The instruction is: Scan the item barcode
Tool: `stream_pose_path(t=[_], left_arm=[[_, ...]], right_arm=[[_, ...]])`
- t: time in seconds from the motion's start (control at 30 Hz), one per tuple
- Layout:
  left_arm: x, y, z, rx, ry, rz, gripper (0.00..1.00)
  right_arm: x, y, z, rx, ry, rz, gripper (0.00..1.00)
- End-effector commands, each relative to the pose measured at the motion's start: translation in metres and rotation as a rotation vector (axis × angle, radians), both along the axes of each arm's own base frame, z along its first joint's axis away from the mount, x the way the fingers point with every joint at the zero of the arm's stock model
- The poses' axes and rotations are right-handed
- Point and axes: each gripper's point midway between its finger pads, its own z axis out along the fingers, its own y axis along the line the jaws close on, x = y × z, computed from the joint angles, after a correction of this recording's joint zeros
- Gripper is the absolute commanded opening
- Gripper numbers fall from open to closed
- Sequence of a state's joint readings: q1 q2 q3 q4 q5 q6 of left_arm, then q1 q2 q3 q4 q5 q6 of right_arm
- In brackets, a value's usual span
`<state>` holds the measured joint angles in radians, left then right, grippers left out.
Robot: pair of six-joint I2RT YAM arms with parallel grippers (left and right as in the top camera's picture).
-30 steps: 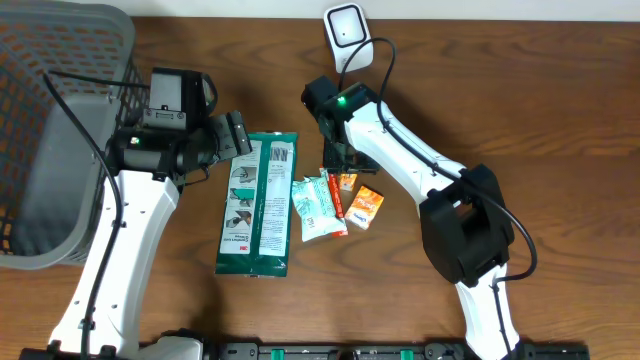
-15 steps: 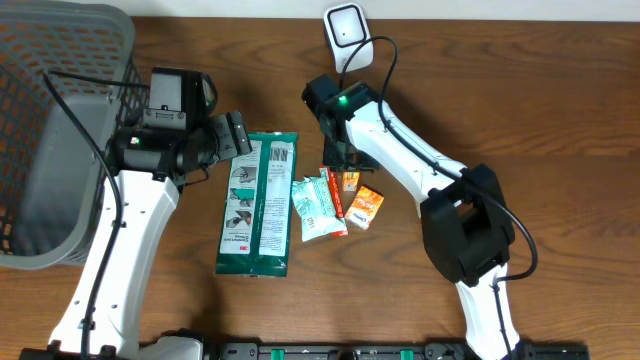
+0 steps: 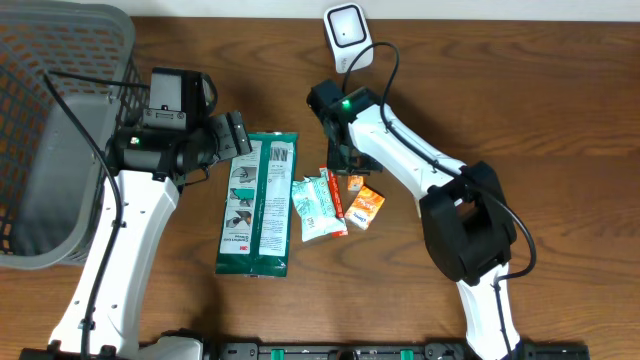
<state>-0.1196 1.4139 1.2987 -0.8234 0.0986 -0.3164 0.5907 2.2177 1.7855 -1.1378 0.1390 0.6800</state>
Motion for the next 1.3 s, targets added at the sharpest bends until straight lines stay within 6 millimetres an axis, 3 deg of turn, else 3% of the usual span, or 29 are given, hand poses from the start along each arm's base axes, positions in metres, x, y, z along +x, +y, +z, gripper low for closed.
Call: stream_pose_path(t=[0.0,0.37,0.83,1.17,1.27], left_arm=[[0.0,0.002,-0.002,0.01,0.005,-0.001,0.89],[0.0,0.002,-0.002,0.01,0.005,-0.001,0.88],[0.0,0.002,-0.002,0.01,0.005,-0.001,0.88],[0.0,0.002,-0.002,0.01,0.005,-0.001,0.88],[0.0,0.002,-0.002,0.01,0.005,-0.001,0.88]], right_arm=[[0.013,-0.015,0.016,-0.004,-0.036,0.029,0.13],[0.036,-0.06,0.027,-0.05,-0.062,0.051,0.13],[0.027,-0.018,0.026,0.026,-0.072,0.123,0.33],[0.019,-0.002,0.026,0.046,-0.064,0.147,0.38],[0.018,-0.001,0.028,0.051,-0.065,0.157,0.34]])
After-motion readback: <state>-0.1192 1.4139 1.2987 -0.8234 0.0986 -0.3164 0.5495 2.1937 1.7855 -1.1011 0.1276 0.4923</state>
